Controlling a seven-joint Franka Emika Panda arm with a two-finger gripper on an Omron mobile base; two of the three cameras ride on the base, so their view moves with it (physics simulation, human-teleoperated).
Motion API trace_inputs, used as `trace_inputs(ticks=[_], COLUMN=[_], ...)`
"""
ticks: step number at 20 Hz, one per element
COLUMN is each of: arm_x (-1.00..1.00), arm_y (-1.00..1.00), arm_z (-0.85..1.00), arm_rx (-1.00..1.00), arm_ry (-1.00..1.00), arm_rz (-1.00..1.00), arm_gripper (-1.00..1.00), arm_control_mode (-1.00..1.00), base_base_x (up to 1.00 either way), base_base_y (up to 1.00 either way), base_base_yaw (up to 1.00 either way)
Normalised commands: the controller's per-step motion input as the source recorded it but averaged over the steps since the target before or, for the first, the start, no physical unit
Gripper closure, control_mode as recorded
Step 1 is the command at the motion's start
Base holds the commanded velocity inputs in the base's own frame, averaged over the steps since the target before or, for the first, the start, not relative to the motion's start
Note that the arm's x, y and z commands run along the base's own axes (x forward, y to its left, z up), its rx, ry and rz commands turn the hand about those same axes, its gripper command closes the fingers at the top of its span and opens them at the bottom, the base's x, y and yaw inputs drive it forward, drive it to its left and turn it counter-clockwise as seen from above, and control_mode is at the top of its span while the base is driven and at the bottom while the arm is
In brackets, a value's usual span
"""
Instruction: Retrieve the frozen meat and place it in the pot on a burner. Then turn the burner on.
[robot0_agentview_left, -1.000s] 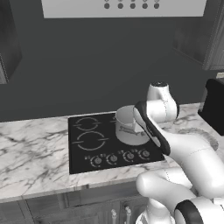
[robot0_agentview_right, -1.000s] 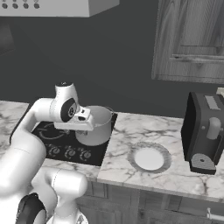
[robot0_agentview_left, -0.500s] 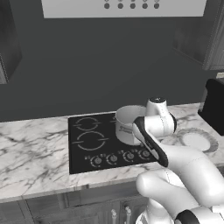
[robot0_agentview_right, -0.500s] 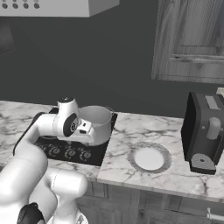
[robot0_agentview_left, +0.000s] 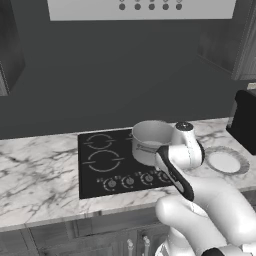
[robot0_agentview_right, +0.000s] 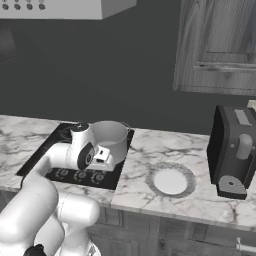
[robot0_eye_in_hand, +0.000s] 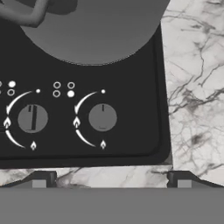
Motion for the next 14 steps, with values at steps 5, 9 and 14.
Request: trace_inputs(ticks=[5,9,14], arm_x=[0.0,-0.04,-0.3], arm_y=[-0.12,0.0,0.0], arm_z=[-0.37,-0.35,-0.42], arm_rx=[0.0,0.0,0.0], arm_ry=[-0.1,-0.05,0.0], arm_rz=[0.0,-0.01,-0.04], arm_gripper=[-1.0,-1.0,-1.0], arm_control_mode=[-1.0,-1.0,-1.0], base_base_x=[0.0,0.0,0.0], base_base_y=[0.0,0.0,0.0], base_base_yaw=[0.0,0.0,0.0])
